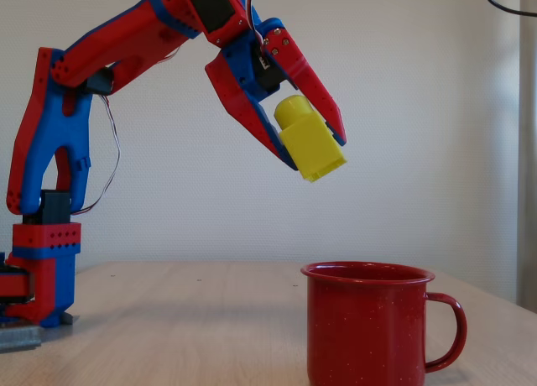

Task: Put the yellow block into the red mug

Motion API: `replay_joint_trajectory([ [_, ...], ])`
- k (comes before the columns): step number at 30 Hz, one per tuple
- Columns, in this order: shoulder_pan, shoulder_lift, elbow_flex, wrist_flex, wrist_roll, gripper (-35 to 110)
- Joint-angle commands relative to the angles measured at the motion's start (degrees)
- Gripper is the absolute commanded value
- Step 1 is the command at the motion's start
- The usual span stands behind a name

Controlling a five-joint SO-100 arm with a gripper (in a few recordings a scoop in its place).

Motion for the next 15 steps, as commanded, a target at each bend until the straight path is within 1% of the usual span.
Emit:
replay_joint_trajectory([
  [1, 1.41, 2.02, -3.43, -1.58, -1.32, 0],
  [7, 1.67, -0.79, -3.43, -3.6, -1.67, 0],
  [15, -0.7, -6.59, -3.43, -7.29, -1.76, 0],
])
